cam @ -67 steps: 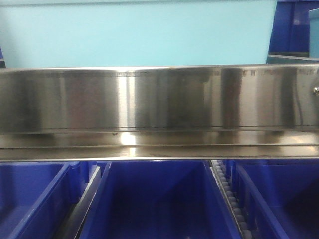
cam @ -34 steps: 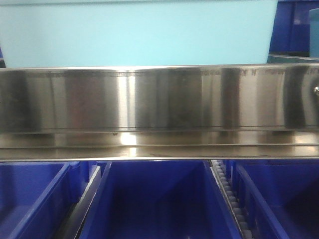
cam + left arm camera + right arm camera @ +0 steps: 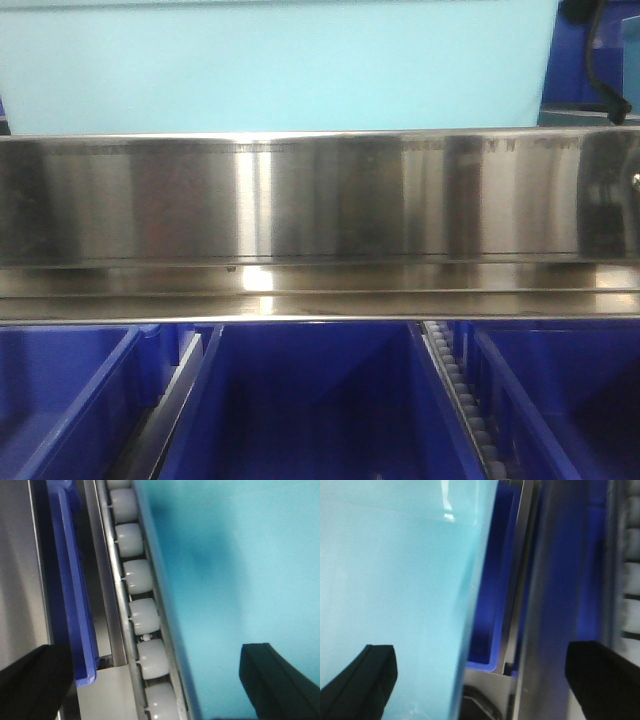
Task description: Move two blue bins to right shelf middle
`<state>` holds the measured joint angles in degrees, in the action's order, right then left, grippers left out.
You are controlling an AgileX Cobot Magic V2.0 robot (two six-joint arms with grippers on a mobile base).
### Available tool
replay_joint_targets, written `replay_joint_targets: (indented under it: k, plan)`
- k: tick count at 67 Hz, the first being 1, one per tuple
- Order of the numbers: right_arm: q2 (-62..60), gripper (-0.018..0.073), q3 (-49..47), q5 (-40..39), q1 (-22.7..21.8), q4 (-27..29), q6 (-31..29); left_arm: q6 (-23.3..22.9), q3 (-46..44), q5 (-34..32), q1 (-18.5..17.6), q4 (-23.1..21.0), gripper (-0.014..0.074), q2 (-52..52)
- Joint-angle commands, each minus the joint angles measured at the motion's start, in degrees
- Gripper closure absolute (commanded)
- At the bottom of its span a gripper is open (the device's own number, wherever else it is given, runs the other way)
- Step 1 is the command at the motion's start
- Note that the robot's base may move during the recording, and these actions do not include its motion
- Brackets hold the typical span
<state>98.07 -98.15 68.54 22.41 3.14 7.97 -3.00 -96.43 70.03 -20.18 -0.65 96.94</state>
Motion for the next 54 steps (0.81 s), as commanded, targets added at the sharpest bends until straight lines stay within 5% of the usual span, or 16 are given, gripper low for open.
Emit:
replay_joint_targets:
  k: [1, 12, 23, 31, 38, 40, 54]
  plan:
    - [1.34, -0.0009, -0.41, -1.81, 0.06, 1.24, 0.10, -0.01, -0.70, -0.07, 0.26, -0.44, 0.0027, 1.46]
    - [3.08, 0.0029, -0.41, -3.05, 0.06, 1.34, 0.10, -0.01, -0.70, -0.34, 0.26, -0.44, 0.0027, 2.42]
    - [3.79, 0.0273, -0.41, -3.04, 0.06, 1.34, 0.10, -0.01, -0.70, -0.93, 0.26, -0.33, 0.0097, 2.42]
    - [4.14, 0.0507, -0.41, -2.50, 0.06, 1.34, 0.10, -0.01, -0.70, -0.93, 0.26, -0.33, 0.0333, 2.42]
    - [4.59, 0.0730, -0.41, -1.17, 0.06, 1.03, 0.10, -0.01, -0.70, -0.56, 0.26, -0.85, 0.0645, 2.42]
    - [4.59, 0.0720, -0.41, -0.90, 0.06, 1.03, 0.10, -0.01, -0.70, -0.43, 0.26, -0.97, 0.0702, 2.42]
    - [4.36, 0.0713, -0.41, -0.22, 0.06, 1.03, 0.10, -0.01, -0.70, -0.07, 0.26, -1.68, 0.0707, 2.18]
